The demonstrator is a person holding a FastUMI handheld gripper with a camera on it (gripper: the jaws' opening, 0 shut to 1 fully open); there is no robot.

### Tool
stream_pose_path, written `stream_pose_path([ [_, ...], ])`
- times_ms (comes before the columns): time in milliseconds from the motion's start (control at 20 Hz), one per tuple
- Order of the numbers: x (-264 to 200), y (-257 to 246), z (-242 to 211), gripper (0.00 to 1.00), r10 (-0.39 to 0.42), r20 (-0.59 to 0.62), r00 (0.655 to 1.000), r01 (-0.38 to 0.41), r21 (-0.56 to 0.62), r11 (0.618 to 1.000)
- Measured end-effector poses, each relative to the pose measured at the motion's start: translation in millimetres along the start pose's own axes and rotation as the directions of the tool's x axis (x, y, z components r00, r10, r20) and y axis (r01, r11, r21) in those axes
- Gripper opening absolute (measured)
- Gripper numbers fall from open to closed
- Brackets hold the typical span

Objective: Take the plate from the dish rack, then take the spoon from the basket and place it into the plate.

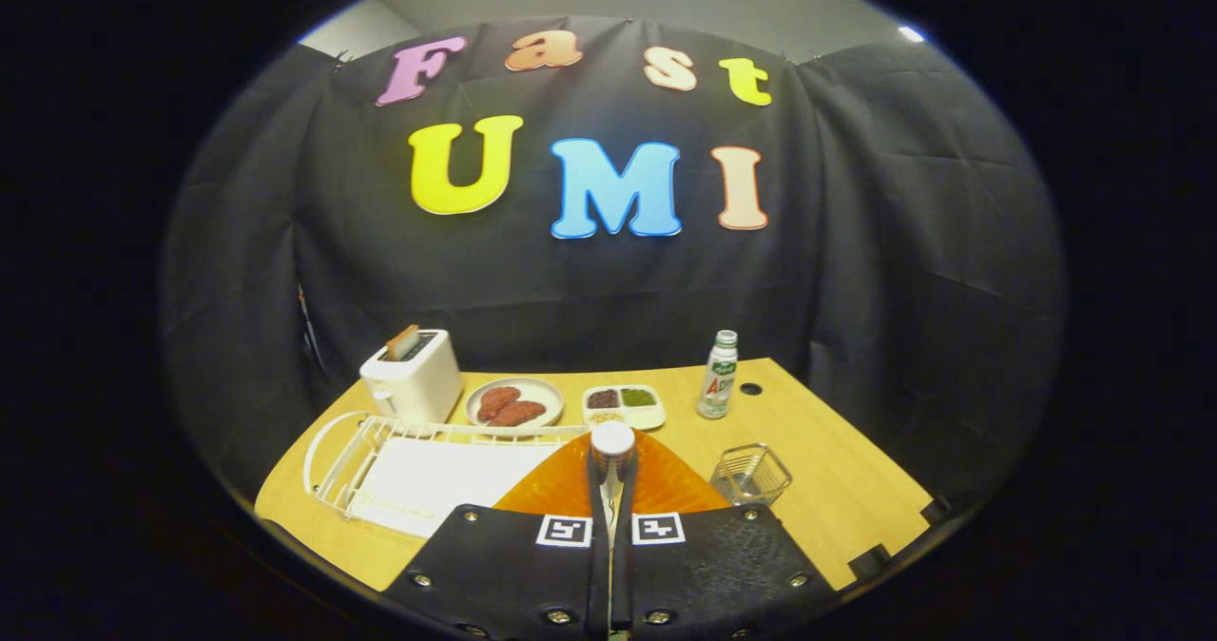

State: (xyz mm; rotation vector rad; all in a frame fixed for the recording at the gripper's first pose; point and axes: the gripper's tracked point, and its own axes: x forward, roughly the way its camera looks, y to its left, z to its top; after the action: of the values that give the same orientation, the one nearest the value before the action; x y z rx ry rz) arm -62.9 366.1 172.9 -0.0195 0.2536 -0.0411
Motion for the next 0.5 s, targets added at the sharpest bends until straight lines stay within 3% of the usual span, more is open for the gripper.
stream_pose_path([
  [500, -31.7, 79.7, -99.3, 0.01, 0.178, -0.169, 0.969, -0.195, -0.091, 0.977],
])
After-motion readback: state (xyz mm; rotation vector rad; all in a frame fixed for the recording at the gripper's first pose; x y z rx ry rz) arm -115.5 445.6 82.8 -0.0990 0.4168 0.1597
